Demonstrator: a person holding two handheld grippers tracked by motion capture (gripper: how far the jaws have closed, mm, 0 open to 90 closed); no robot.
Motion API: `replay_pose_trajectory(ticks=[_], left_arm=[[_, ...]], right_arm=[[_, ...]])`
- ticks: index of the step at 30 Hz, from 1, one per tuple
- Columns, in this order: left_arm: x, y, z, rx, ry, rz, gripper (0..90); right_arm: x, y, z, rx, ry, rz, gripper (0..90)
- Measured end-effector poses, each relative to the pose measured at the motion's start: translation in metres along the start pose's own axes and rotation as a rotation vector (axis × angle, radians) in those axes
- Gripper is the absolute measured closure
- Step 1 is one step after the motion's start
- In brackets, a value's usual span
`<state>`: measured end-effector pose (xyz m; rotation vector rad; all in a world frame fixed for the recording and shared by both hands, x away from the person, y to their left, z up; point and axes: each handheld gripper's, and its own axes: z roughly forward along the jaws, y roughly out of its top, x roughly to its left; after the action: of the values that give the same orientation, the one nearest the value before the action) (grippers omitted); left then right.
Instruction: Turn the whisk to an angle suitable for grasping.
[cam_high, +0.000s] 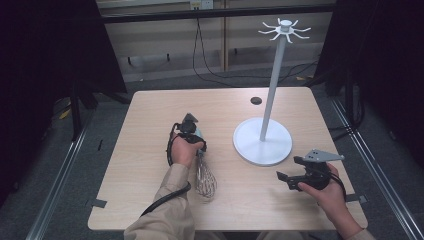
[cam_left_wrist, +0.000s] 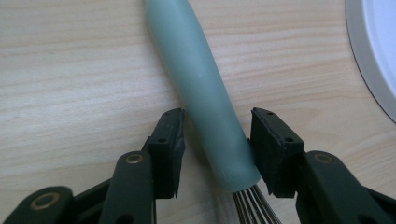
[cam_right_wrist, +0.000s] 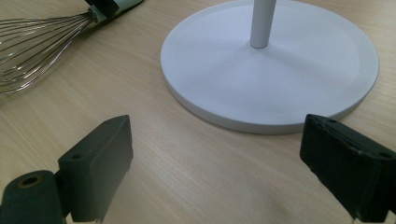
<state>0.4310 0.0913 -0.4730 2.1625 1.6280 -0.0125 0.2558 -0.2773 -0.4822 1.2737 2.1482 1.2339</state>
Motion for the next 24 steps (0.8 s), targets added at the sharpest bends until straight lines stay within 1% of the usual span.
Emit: replay_pose_trajectory(ticks=[2, 4, 6, 9, 10, 12, 13, 14, 15, 16, 17, 18, 20, 21, 22, 23, 24], left_arm=[[-0.001, 0.0, 0.001, -0.001, 0.005, 0.001, 55.8], [-0.004, 0.001, 0.002, 0.011, 0.019, 0.014, 56.8], [-0.006, 0.001, 0.003, 0.013, 0.022, 0.009, 57.3], [-0.007, 0.002, 0.002, 0.029, 0.051, 0.009, 60.5], [-0.007, 0.003, 0.002, 0.039, 0.058, 0.001, 61.7], [-0.006, 0.003, 0.001, 0.04, 0.055, 0.001, 63.3], [-0.006, 0.002, 0.001, 0.037, 0.055, -0.004, 65.5], [-0.005, 0.002, 0.0, 0.042, 0.052, 0.0, 69.8], [-0.005, 0.001, -0.001, 0.038, 0.065, 0.023, 69.8], [-0.002, 0.0, -0.002, 0.041, 0.05, 0.01, 69.8], [-0.001, -0.002, -0.004, 0.039, 0.041, 0.009, 69.9], [-0.001, -0.002, -0.004, 0.039, 0.041, 0.009, 69.9], [0.0, -0.002, -0.007, 0.024, 0.034, 0.029, 70.0], [0.0, -0.003, -0.013, 0.012, 0.03, 0.054, 69.9], [0.0, -0.003, -0.016, -0.009, 0.023, 0.064, 69.9], [0.0, -0.003, -0.016, -0.009, 0.023, 0.064, 70.0], [0.0, -0.002, -0.02, -0.021, 0.017, 0.077, 70.0]], right_arm=[[0.0, 0.0, 0.0, -0.002, 0.001, -0.002, 9.3], [-0.001, 0.0, 0.0, 0.001, 0.001, -0.005, 9.3], [-0.001, 0.0, 0.0, 0.0, 0.001, -0.004, 9.3], [-0.001, 0.0, 0.0, -0.004, 0.0, -0.002, 9.3], [-0.001, 0.0, 0.0, -0.003, 0.0, -0.002, 9.3], [-0.001, 0.0, 0.0, 0.001, 0.0, -0.005, 9.3], [-0.001, 0.0, -0.001, 0.0, 0.0, -0.005, 9.3], [-0.001, 0.0, -0.001, -0.006, 0.0, 0.008, 9.3], [-0.001, 0.0, -0.001, -0.006, 0.0, 0.008, 9.3], [-0.001, 0.0, -0.001, -0.007, -0.001, 0.009, 9.3], [-0.002, 0.0, -0.001, -0.006, -0.002, 0.012, 9.3], [-0.002, 0.0, -0.001, -0.006, -0.004, 0.015, 9.3], [-0.002, 0.0, -0.001, -0.009, -0.002, 0.012, 9.3], [-0.002, 0.0, -0.002, -0.013, 0.0, 0.022, 9.3], [-0.002, 0.001, -0.002, -0.013, 0.001, 0.023, 9.3], [-0.002, 0.001, -0.002, -0.013, 0.001, 0.023, 9.3], [-0.003, 0.001, -0.001, -0.018, 0.005, 0.02, 9.3]])
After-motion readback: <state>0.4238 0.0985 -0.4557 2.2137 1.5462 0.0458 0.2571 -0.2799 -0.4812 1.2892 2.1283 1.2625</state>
